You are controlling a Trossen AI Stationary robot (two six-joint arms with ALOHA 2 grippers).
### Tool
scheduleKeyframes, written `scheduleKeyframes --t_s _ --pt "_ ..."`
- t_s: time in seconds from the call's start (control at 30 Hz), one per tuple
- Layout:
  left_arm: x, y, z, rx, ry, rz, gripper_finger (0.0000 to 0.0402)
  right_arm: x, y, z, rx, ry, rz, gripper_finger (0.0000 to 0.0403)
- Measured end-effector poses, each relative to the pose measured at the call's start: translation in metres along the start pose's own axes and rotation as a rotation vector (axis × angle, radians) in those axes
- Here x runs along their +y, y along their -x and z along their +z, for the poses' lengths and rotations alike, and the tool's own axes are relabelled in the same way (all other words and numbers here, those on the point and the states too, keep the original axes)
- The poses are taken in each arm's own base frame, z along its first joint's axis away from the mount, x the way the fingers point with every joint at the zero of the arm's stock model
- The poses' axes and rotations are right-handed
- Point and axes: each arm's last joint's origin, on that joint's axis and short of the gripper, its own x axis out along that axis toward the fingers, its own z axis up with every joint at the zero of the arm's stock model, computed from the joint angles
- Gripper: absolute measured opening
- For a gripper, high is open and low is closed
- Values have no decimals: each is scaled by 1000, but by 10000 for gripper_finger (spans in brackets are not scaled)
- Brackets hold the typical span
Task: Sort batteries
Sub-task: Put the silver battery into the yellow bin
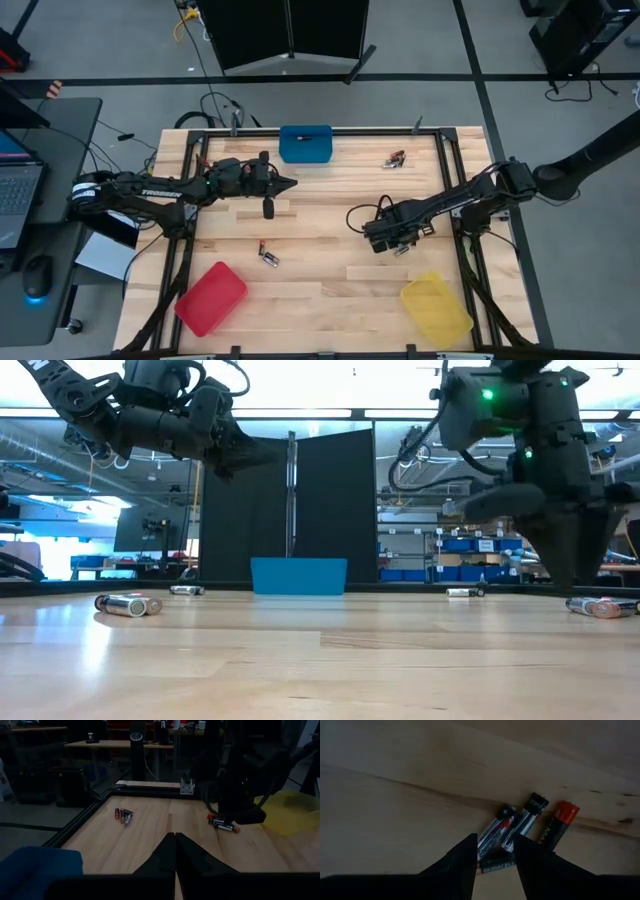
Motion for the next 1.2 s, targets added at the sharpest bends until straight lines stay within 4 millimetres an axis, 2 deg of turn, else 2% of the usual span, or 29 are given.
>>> scheduleKeyframes --t_s 0.23,0.5,0.6,0.8,0.87,1.03,1.2 --pt "0 0 0 -1 8 0 10 -2 -19 1 19 -1 65 139" --pt "0 0 0 -3 26 0 10 -4 -24 2 -9 51 86 135" --pt "0 0 0 -3 31 1 10 -3 -24 2 -18 93 92 120" --pt "0 0 -1 11 35 0 10 -2 -24 3 -37 198 98 59" --pt "0 0 -2 16 36 1 10 -2 -24 3 -40 236 98 58" --pt "0 0 -2 17 36 1 10 5 -15 4 -72 346 96 58" --pt "0 0 -2 23 36 1 10 21 9 10 -112 442 168 58"
